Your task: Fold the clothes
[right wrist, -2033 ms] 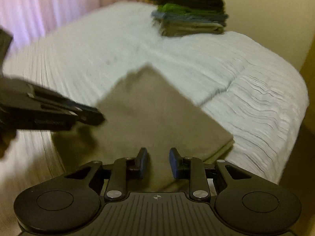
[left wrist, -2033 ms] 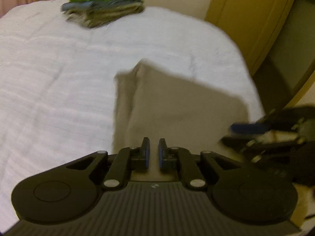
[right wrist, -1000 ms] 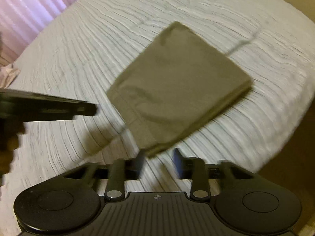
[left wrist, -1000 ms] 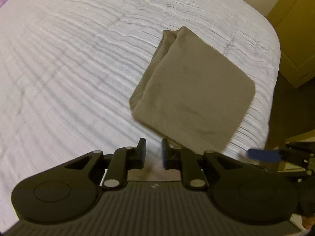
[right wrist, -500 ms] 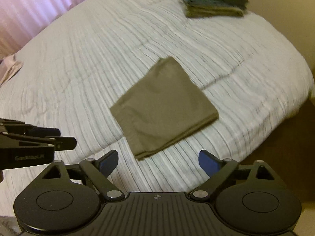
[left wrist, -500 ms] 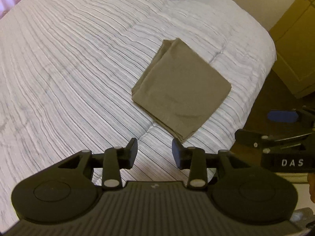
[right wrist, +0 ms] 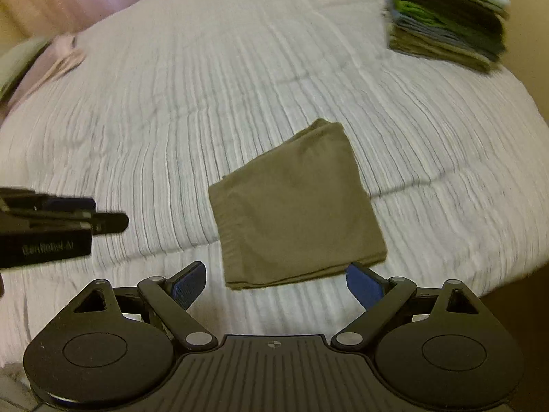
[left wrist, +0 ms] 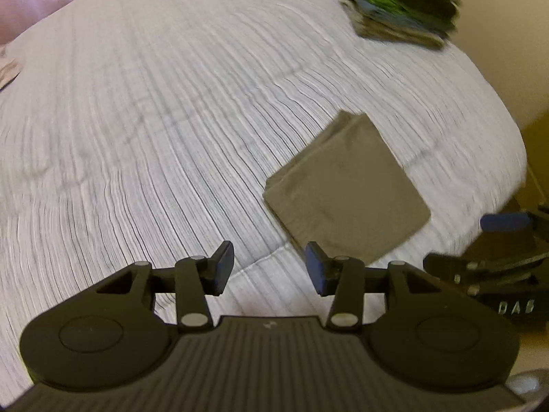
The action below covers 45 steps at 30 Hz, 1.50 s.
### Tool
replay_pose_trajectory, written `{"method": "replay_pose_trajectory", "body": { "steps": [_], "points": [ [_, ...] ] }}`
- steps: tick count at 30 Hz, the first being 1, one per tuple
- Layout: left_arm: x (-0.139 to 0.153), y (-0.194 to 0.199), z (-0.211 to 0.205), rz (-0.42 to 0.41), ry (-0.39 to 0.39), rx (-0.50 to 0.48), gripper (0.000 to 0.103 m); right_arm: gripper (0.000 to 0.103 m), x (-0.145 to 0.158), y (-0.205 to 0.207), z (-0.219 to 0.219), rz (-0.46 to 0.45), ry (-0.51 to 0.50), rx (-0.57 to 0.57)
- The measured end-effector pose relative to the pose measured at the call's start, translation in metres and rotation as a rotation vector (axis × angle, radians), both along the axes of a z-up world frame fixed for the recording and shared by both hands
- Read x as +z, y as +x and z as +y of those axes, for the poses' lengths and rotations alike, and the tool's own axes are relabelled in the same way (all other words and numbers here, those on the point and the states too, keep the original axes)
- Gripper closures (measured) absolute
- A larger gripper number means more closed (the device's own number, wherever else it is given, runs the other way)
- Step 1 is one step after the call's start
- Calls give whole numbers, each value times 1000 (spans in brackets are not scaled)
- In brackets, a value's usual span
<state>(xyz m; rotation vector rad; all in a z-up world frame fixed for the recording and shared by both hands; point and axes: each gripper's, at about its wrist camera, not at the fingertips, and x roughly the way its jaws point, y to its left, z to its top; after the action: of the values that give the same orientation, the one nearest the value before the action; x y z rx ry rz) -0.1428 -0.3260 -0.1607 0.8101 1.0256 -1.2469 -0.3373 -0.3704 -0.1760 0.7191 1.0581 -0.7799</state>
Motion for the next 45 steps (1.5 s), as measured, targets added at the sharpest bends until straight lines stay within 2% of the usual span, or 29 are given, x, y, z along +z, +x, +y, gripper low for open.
{"method": "replay_pose_trajectory", "body": {
  "steps": [4,12,20,33,45],
  "points": [
    [3,-27,4,4,-15,127,61,11,-4,-26,-13,-15,6,125],
    [17,-104,34,-16,-50,305,60,11,0,-79,-20,-43,-16,323],
    [27,-161,70,-56,-60,394,60,11,6,-119,-4,-76,-21,398],
    [34,-177,102,-64,-91,500,58,11,19,-126,9,-92,-76,482],
    [31,-168,76,-72,-98,461,57,11,22,-121,-12,-84,-98,445]
  ]
}}
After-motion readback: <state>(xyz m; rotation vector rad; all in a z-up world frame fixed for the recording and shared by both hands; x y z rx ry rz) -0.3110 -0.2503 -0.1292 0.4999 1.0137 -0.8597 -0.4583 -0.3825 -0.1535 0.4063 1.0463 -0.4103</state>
